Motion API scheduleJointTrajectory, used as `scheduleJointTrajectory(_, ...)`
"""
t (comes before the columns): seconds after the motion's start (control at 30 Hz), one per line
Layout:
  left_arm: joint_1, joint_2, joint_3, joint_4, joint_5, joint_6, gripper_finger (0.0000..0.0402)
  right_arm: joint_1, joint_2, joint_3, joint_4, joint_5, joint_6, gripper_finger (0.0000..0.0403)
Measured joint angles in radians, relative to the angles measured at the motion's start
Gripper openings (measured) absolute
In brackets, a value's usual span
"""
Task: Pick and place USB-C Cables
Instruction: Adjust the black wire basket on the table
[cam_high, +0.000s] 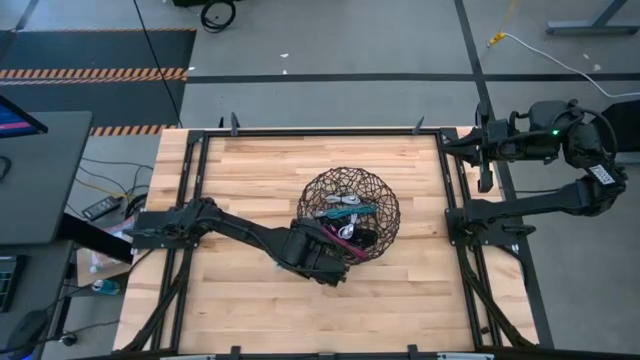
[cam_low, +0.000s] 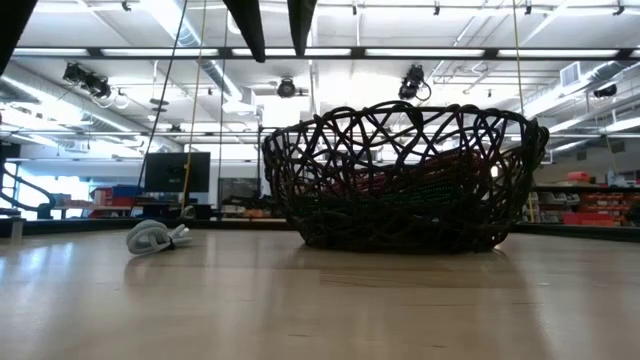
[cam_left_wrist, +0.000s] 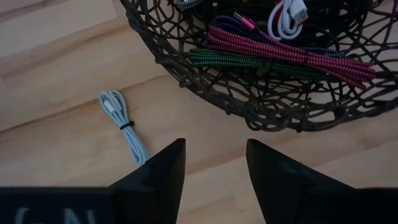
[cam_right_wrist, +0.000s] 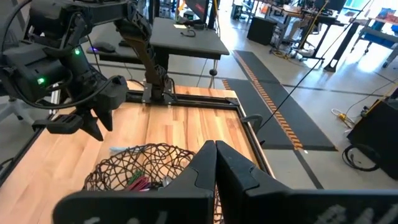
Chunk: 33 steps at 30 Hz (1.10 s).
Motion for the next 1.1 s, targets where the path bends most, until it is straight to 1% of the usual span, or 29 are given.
scheduleJointTrajectory(0.17, 0.003, 0.0, 0.0, 0.0, 0.0, -0.004, 0.0176, 0.0, 0.0, 0.0, 0.0, 0.0, 0.0, 0.0011)
scheduleJointTrajectory(0.27, 0.002, 0.001, 0.0, 0.0, 0.0, -0.055, 0.0176, 0.0, 0.0, 0.0, 0.0, 0.0, 0.0, 0.0011)
scheduleJointTrajectory(0.4, -0.016, 0.001, -0.018, 0.0, 0.003, -0.078, 0.0176, 0.0, 0.0, 0.0, 0.0, 0.0, -0.007, 0.0011)
scheduleJointTrajectory(0.43, -0.022, 0.002, -0.027, 0.001, 0.015, -0.086, 0.0176, 0.0, 0.0, 0.0, 0.0, 0.0, -0.007, 0.0011)
scheduleJointTrajectory(0.6, -0.062, 0.002, -0.112, 0.0, 0.147, -0.184, 0.0176, 0.0, 0.0, 0.0, 0.0, 0.0, -0.007, 0.0011)
scheduleJointTrajectory(0.7, -0.086, 0.002, -0.166, -0.001, 0.183, -0.269, 0.0176, 0.0, 0.0, 0.0, 0.0, 0.0, -0.007, 0.0011)
scheduleJointTrajectory(0.8, -0.092, 0.002, -0.209, -0.001, 0.194, -0.31, 0.0176, 0.0, 0.0, 0.0, 0.0, 0.0, -0.007, 0.0011)
scheduleJointTrajectory(0.93, -0.069, -0.001, -0.256, -0.001, 0.193, -0.282, 0.0176, 0.0, 0.001, 0.0, 0.001, 0.0, -0.007, 0.0011)
scheduleJointTrajectory(1.1, -0.002, -0.002, -0.302, 0.03, 0.199, -0.134, 0.0176, 0.0, 0.001, 0.0, 0.001, 0.0, -0.007, 0.0011)
